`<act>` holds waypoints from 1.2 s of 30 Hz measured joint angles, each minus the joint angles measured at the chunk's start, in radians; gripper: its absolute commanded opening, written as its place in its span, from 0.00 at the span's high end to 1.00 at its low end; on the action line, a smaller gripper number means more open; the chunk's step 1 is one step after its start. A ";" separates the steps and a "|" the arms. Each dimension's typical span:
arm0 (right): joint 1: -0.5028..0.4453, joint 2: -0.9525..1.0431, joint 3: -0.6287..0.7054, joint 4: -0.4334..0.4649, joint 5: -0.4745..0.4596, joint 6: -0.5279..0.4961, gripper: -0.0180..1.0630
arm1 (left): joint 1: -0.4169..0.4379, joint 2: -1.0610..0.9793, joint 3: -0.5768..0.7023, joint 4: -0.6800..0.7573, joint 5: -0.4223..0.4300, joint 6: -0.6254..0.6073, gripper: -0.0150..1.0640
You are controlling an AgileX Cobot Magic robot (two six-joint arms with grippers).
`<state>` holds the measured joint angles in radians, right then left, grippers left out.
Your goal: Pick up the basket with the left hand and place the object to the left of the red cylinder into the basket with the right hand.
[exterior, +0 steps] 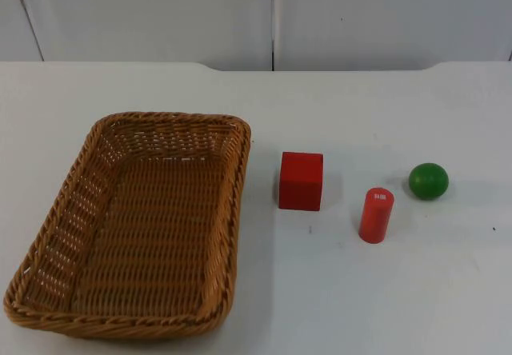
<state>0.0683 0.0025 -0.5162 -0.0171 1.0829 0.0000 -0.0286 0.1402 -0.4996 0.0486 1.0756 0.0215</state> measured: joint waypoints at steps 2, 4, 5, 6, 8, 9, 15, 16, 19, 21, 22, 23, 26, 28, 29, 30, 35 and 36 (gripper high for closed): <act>0.000 0.000 0.000 0.000 0.000 0.000 0.01 | 0.000 0.020 -0.013 0.000 -0.009 0.000 0.01; 0.000 0.000 0.000 0.000 0.000 0.000 0.01 | 0.000 0.036 -0.035 0.000 -0.020 0.000 0.01; 0.000 0.000 0.000 0.000 0.000 0.000 0.01 | 0.000 0.036 -0.035 0.000 -0.020 0.000 0.01; 0.000 0.000 0.000 0.000 0.000 0.000 0.01 | 0.000 0.052 -0.047 0.000 -0.023 0.000 0.01; 0.000 0.000 0.000 0.000 0.000 0.000 0.01 | 0.000 0.068 -0.061 0.000 -0.030 0.000 0.01; 0.000 0.000 0.000 0.000 0.000 0.000 0.01 | 0.000 0.091 -0.068 0.000 -0.044 0.000 0.01; 0.000 0.000 0.000 0.000 0.000 0.000 0.01 | 0.000 0.160 -0.078 -0.007 -0.097 0.000 0.01; 0.000 0.000 0.000 0.000 0.000 0.000 0.01 | 0.000 0.160 -0.078 -0.007 -0.097 0.000 0.01; 0.000 0.000 0.000 0.000 0.000 0.000 0.01 | 0.000 0.209 -0.078 -0.024 -0.133 0.000 0.01; 0.000 0.000 0.000 0.000 0.000 0.000 0.01 | 0.000 0.246 -0.078 -0.049 -0.161 0.000 0.01; 0.000 0.000 0.000 0.000 0.000 0.000 0.01 | 0.000 0.246 -0.078 -0.049 -0.161 0.000 0.01; 0.000 0.000 0.000 0.000 0.000 0.000 0.01 | 0.000 0.261 -0.078 -0.049 -0.178 0.000 0.01; 0.000 0.000 0.000 0.000 0.000 0.000 0.01 | 0.000 0.315 -0.085 -0.049 -0.215 0.000 0.01; 0.000 0.000 0.000 0.000 0.000 0.000 0.01 | 0.000 0.334 -0.089 -0.049 -0.223 0.000 0.01; 0.000 0.000 0.000 0.000 0.000 0.000 0.01 | 0.000 0.350 -0.094 -0.049 -0.228 0.000 0.01; 0.000 0.000 0.000 0.000 0.000 0.000 0.01 | 0.000 0.370 -0.102 -0.049 -0.232 0.002 0.01; 0.000 0.000 0.000 0.000 0.000 0.000 0.01 | 0.000 0.446 -0.119 -0.054 -0.243 0.002 0.01; 0.000 0.000 0.000 0.000 0.000 0.000 0.01 | 0.000 0.462 -0.120 -0.054 -0.244 0.002 0.01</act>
<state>0.0683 0.0025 -0.5162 -0.0171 1.0829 0.0000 -0.0286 0.6026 -0.6198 -0.0054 0.8319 0.0237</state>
